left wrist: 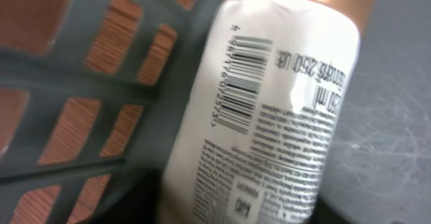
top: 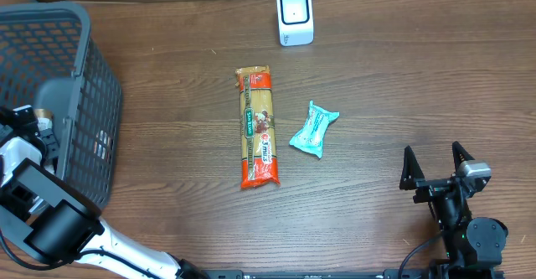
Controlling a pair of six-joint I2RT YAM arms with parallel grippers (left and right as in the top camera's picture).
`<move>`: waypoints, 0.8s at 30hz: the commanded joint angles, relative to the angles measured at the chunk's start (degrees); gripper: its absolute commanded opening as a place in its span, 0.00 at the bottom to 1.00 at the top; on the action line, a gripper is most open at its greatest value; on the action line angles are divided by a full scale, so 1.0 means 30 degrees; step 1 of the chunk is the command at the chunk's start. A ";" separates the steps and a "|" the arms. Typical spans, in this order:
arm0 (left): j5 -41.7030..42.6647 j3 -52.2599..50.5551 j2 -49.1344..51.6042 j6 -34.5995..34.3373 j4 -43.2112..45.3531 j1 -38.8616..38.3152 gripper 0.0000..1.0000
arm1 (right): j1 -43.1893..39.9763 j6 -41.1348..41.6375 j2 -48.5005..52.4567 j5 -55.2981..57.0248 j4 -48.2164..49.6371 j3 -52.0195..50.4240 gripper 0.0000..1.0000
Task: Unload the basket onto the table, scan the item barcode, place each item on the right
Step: 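Grasp the white tube in the basket with the left gripper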
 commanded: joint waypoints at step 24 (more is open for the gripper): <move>0.0189 0.9296 -0.9216 -0.8072 -0.5078 -0.6076 0.04 | 0.0102 -0.0022 -0.0175 -0.0007 0.0066 -0.0204 1.00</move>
